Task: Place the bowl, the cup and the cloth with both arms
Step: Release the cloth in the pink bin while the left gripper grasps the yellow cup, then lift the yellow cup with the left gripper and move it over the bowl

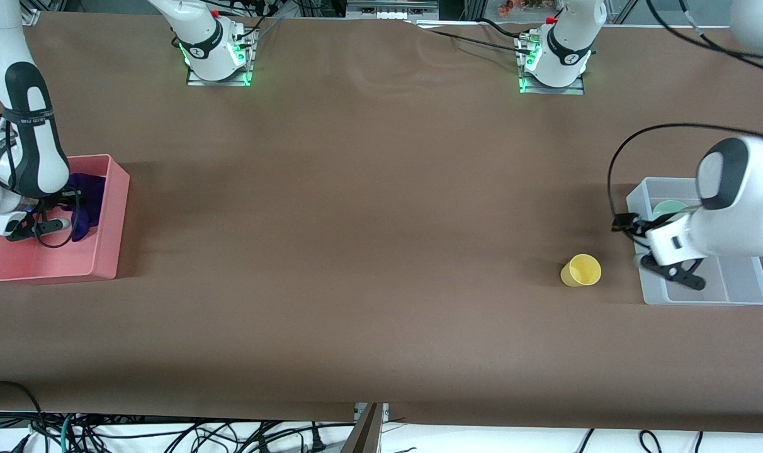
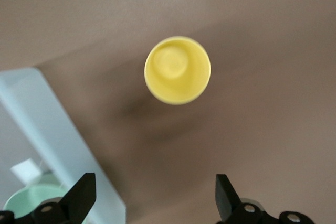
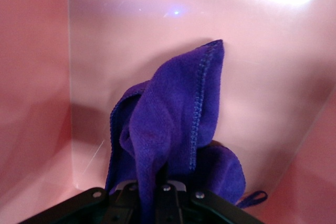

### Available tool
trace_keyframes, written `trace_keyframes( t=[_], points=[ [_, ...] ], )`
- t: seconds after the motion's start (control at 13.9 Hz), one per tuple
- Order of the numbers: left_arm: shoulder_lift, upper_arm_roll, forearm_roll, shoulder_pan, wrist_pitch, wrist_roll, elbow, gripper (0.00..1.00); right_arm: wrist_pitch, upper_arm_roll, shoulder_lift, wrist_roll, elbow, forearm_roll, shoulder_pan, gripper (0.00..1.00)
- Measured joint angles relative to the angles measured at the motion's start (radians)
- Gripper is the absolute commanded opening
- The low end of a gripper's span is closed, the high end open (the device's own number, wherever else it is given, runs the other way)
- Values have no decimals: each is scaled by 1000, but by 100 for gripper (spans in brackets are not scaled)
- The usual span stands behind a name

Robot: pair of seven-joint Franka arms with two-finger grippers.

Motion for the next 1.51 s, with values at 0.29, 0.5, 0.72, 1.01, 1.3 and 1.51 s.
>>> trace_keyframes(
  t=[0.29, 0.5, 0.72, 1.01, 1.3, 1.51],
  points=[
    [79, 5, 0, 6, 65, -19, 1, 100, 1, 0, 12, 0, -7, 1, 0, 80],
    [111, 6, 0, 7, 145, -60, 1, 100, 2, 0, 18, 1, -7, 10, 0, 100],
    [147, 14, 0, 8, 276, -122, 0, 100, 1, 0, 8, 1, 8, 17, 0, 100],
    [184, 16, 0, 14, 336, -176, 0, 28, -179, 0, -36, 1, 124, 17, 3, 100],
    [213, 16, 0, 11, 337, -215, -1, 0, -415, 15, -67, 1, 311, 18, 14, 100],
    [218, 14, 0, 11, 337, -219, 0, 0, -489, 79, -99, 8, 395, 20, 17, 100]
  ],
)
